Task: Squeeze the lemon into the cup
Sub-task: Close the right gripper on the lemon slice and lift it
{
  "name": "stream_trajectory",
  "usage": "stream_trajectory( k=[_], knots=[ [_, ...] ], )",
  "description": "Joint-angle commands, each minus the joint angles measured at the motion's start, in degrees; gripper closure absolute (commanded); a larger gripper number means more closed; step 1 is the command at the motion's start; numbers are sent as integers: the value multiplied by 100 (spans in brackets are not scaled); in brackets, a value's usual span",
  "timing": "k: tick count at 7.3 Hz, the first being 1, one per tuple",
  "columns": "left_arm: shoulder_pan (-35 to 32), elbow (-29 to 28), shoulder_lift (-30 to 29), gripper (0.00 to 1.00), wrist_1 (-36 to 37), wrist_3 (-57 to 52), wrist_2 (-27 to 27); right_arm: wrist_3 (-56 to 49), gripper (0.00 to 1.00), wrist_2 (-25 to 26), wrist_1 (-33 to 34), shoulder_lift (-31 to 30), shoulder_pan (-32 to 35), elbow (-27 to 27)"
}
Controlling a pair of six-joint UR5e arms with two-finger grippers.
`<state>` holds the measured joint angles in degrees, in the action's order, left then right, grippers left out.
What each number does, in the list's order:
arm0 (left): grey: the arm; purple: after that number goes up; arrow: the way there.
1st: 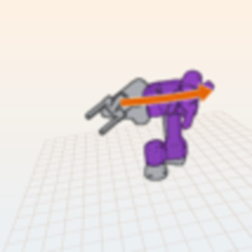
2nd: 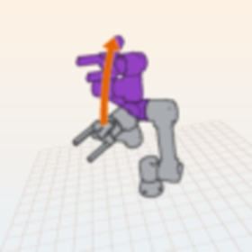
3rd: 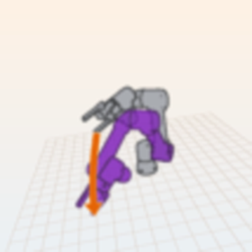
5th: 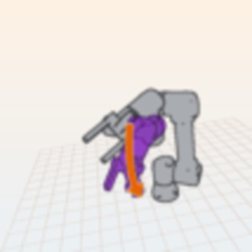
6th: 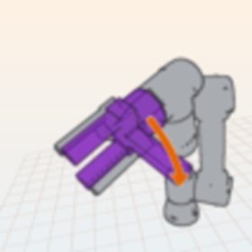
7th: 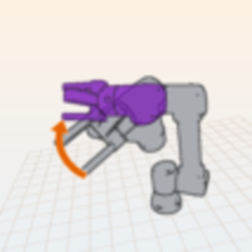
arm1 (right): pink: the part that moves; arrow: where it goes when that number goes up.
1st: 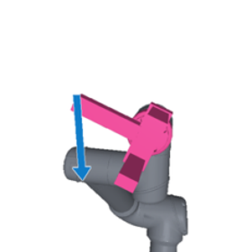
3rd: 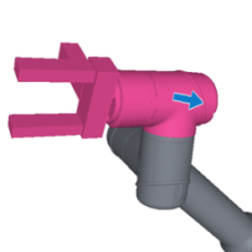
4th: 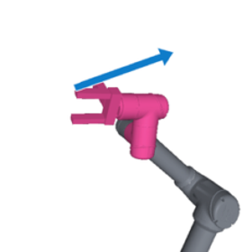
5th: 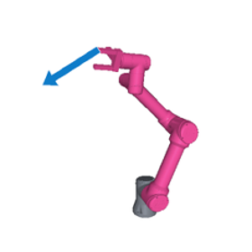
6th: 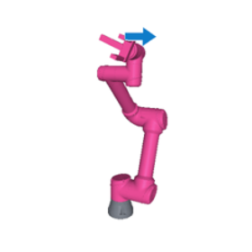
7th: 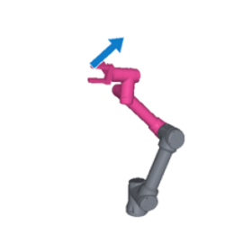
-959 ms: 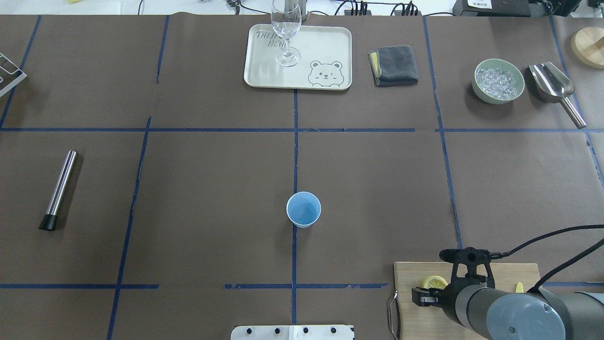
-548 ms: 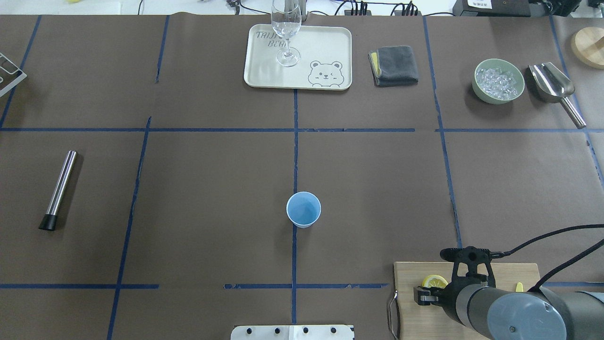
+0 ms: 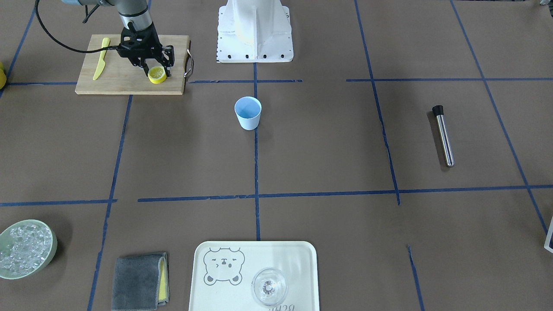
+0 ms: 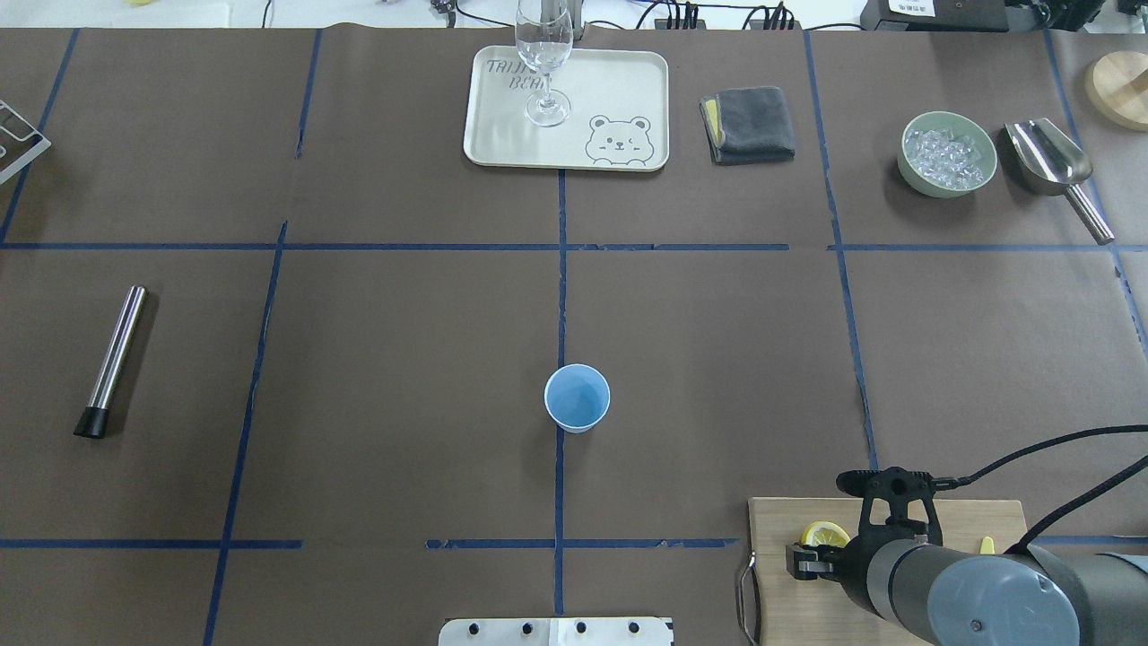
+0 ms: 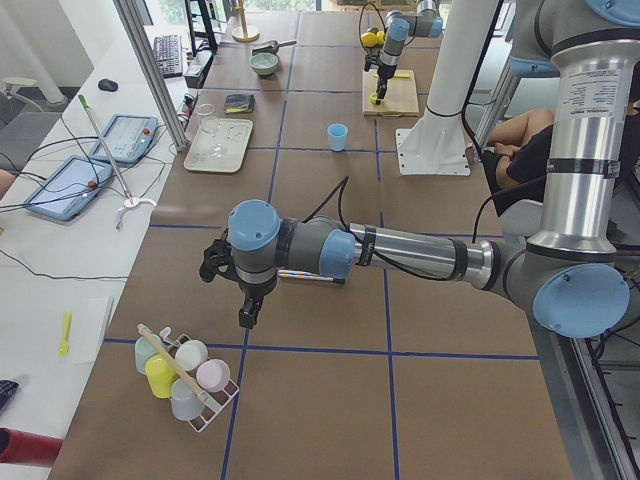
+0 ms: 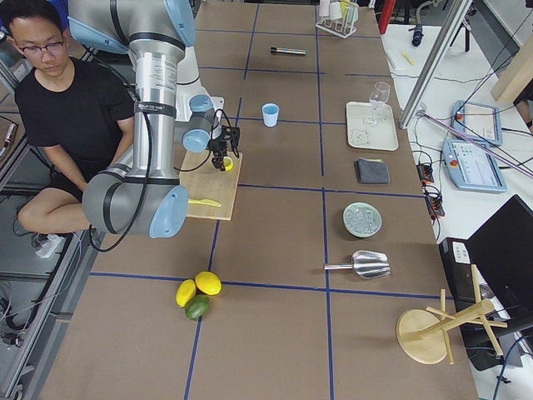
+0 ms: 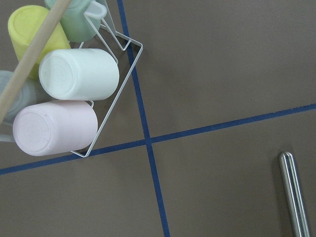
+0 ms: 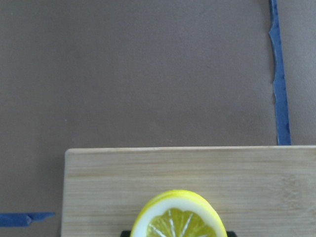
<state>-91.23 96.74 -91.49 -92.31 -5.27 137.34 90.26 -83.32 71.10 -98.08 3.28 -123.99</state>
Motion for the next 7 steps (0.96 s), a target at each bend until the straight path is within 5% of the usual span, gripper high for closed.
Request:
stream_trajectory(
  k=[1,7],
  knots=[
    [0,-6,0,0,-7,0,3,0,55,0,0,0,6,-20],
    [0,3,0,0,-86,52,-6,0,52,-26,280,-141,24,-617]
  ],
)
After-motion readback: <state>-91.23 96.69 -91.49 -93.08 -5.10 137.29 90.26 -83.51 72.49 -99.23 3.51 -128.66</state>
